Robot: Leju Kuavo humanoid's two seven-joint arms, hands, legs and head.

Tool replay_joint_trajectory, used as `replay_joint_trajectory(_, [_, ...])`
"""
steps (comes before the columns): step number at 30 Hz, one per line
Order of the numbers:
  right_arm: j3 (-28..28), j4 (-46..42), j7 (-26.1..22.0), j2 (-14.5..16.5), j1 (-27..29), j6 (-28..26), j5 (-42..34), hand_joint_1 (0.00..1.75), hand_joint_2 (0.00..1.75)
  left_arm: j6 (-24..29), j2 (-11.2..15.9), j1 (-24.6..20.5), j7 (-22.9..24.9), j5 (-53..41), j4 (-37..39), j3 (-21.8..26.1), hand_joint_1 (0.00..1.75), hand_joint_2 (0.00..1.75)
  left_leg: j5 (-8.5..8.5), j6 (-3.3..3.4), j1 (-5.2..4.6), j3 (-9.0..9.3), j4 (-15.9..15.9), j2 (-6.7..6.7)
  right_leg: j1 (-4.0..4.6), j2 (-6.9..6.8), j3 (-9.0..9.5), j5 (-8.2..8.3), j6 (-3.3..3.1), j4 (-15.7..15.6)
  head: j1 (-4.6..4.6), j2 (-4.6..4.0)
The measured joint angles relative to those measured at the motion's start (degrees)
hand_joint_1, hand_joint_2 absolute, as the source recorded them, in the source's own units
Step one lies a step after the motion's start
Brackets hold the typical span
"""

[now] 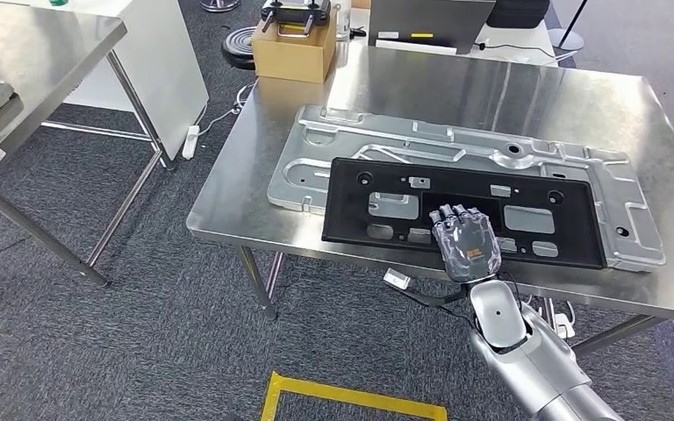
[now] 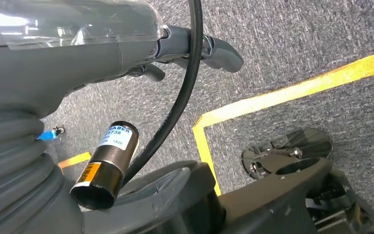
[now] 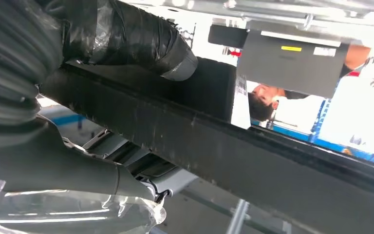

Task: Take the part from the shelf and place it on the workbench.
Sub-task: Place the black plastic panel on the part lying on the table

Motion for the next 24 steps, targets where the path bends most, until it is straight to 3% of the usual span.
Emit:
replay_joint_trajectory(1, [0.2,0.3,-0.1,0.0,0.0,0.0,0.0,1.62,1.75,0.0,-0.1,0.0,0.0,0.0,0.0,0.0,0.0,1.75,-0.12,-0.06,0.06,0.06,0.1,-0.06,-0.1,-0.01,-0.87,0.12,0.12,1.4,0.01,0.0])
replay_joint_trajectory(2, [0.4,0.6,-0.3,0.0,0.0,0.1,0.0,1.62,1.75,-0.1,-0.1,0.1,0.0,0.0,0.0,0.1,0.0,1.75,-0.32,-0.22,0.17,0.18,0.2,-0.15,-0.21,-0.03,-0.62,1.34,0.22,0.5,0.01,0.0])
replay_joint_trajectory(5, [0.9,1.2,-0.6,0.1,-0.4,0.2,0.0,1.62,1.75,-0.1,-0.3,0.2,-0.1,0.0,0.0,0.2,0.0,1.75,-1.51,-1.44,0.38,0.64,1.0,-0.32,-0.32,-0.68,3.9,6.07,0.37,-9.3,0.07,0.0])
replay_joint_trajectory(7, [1.2,1.5,-0.7,0.2,-0.8,0.4,0.0,1.62,1.75,-0.1,-0.3,0.3,-0.2,0.0,0.0,0.4,0.0,1.75,-2.16,-2.3,0.12,0.66,1.5,-0.26,-0.02,-1.01,5.26,6.07,-0.46,-12.0,0.04,0.0])
replay_joint_trajectory(10, [1.6,2.0,-0.8,0.3,-0.9,0.5,0.0,1.62,1.75,-0.2,-0.4,0.4,-0.4,0.0,0.0,0.6,0.0,1.75,-2.85,-3.05,0.19,1.11,1.6,-0.09,0.16,-0.48,5.46,5.37,-2.17,-12.0,-0.11,0.0])
replay_joint_trajectory(12, [1.8,2.2,-0.7,0.5,-1.1,0.5,0.0,1.62,1.75,-0.2,-0.4,0.4,-0.6,0.1,0.0,0.6,0.0,1.75,-4.84,-3.32,0.32,-0.19,5.0,-0.71,0.18,-0.19,6.17,4.94,-3.11,-12.2,-0.21,0.0])
replay_joint_trajectory(13, [1.8,2.4,-0.7,0.6,-1.2,0.5,0.0,1.62,1.75,-0.1,-0.4,0.5,-0.7,0.1,0.0,0.7,0.0,1.75,-6.35,-3.31,0.29,-2.03,8.5,-1.13,0.29,-0.06,6.5,4.71,-3.5,-12.2,-0.28,0.0])
replay_joint_trajectory(15, [2.1,2.6,-0.6,0.8,-1.2,0.5,0.0,1.62,1.75,-0.1,-0.4,0.5,-0.9,0.1,0.0,0.7,0.0,1.75,-8.76,-3.07,0.1,-6.9,16.5,-1.55,0.76,0.3,6.98,4.24,-4.03,-12.2,-0.38,0.0])
replay_joint_trajectory(16, [2.4,2.8,-0.6,0.9,-1.2,0.5,0.0,1.62,1.75,-0.1,-0.4,0.5,-1.0,0.1,0.0,0.8,0.0,1.75,-8.56,-2.79,-0.04,-8.58,18.6,-1.63,1.06,0.51,7.29,3.98,-4.19,-12.2,-0.4,0.0])
replay_joint_trajectory(17, [2.6,2.9,-0.6,1.0,-1.2,0.5,0.0,1.62,1.75,-0.1,-0.4,0.4,-1.0,0.1,0.0,0.8,0.0,1.75,-7.14,-2.35,-0.26,-9.22,18.4,-1.7,1.35,0.77,7.71,3.68,-4.3,-12.2,-0.39,0.0])
replay_joint_trajectory(19, [2.9,3.1,-0.6,1.1,-1.2,0.5,0.0,1.62,1.75,-0.1,-0.4,0.5,-1.0,0.1,0.0,0.9,0.0,1.75,-1.89,-0.84,-0.94,-7.61,12.3,-2.01,1.81,1.26,8.76,2.98,-4.44,-12.3,-0.4,0.0])
replay_joint_trajectory(21, [3.1,3.2,-0.5,1.2,-1.2,0.5,0.0,1.62,1.75,-0.1,-0.2,0.7,-1.0,0.0,0.0,0.9,0.0,1.75,1.29,0.85,-1.65,-5.16,6.1,-2.43,1.96,1.63,9.42,2.46,-4.27,-12.5,-0.14,0.0])
replay_joint_trajectory(22, [3.1,3.3,-0.5,1.3,-1.3,0.5,0.0,1.62,1.75,-0.1,-0.2,0.8,-1.0,0.0,0.0,1.0,0.0,1.75,1.49,1.44,-1.97,-4.4,4.3,-2.58,1.79,1.75,9.47,2.39,-4.02,-12.7,-0.09,0.0])
replay_joint_trajectory(24, [3.3,3.4,-0.5,1.3,-1.2,0.6,0.0,1.62,1.75,-0.1,-0.2,0.9,-1.0,0.0,0.0,1.0,0.0,1.75,1.06,1.81,-2.16,-3.38,2.2,-2.59,1.58,1.82,9.53,2.99,-3.32,-12.7,-0.2,0.0])
